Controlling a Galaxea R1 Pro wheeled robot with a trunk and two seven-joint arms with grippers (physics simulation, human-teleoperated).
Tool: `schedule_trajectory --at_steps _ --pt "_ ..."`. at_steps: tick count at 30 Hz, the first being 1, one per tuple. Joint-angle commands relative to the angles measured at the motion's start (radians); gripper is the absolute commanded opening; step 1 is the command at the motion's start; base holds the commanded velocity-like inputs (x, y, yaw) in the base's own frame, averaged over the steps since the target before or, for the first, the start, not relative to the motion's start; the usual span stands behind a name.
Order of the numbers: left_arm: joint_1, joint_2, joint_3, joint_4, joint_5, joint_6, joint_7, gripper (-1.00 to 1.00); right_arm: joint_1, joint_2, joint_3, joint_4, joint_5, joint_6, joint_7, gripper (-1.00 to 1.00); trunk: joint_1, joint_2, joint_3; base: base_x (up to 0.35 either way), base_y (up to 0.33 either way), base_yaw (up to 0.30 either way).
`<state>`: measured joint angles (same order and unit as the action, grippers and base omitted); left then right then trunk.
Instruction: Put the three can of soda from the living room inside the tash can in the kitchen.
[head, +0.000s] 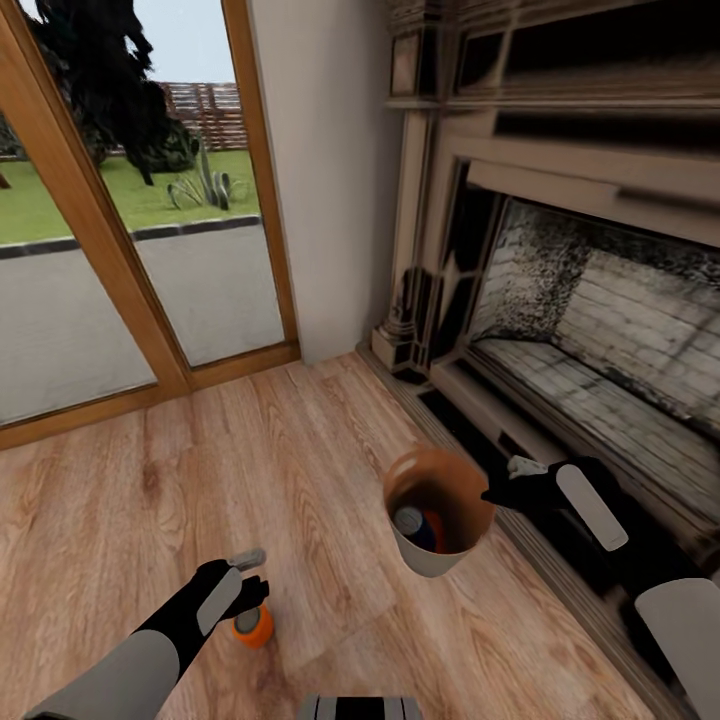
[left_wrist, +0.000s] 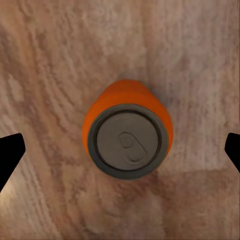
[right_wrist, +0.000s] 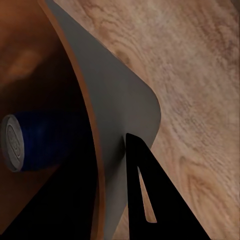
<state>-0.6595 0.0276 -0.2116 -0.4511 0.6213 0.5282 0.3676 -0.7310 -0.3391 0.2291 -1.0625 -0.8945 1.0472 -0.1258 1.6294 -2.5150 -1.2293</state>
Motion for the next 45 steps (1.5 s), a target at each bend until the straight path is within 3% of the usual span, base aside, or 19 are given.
schedule_trajectory --at_steps 1,12,39,45 --pt "0.0 0.0 0.0 0.0 0.0 0.0 0.0 1.0 -0.001 0.0 0.0 -0.001 -0.032 0.0 0.005 -1.0 0.0 0.0 -0.004 0.0 0.0 0.0" --pt "-0.051 0.001 0.003 0.001 0.003 -0.001 -0.007 1.0 -0.001 0.0 0.0 -0.001 -0.032 0.0 0.005 -1.0 0.005 -0.003 -0.046 0.0 0.0 0.0" --pt "-0.054 -0.005 -0.003 0.002 0.001 -0.002 -0.007 1.0 0.0 0.0 0.0 -0.002 -0.032 0.0 0.005 -1.0 0.017 -0.009 -0.151 0.0 0.0 0.0" --pt "-0.049 -0.005 -0.005 0.001 0.002 -0.006 -0.008 1.0 -0.001 0.0 0.0 -0.002 -0.032 0.0 0.005 -1.0 0.017 -0.009 -0.151 0.0 0.0 0.0"
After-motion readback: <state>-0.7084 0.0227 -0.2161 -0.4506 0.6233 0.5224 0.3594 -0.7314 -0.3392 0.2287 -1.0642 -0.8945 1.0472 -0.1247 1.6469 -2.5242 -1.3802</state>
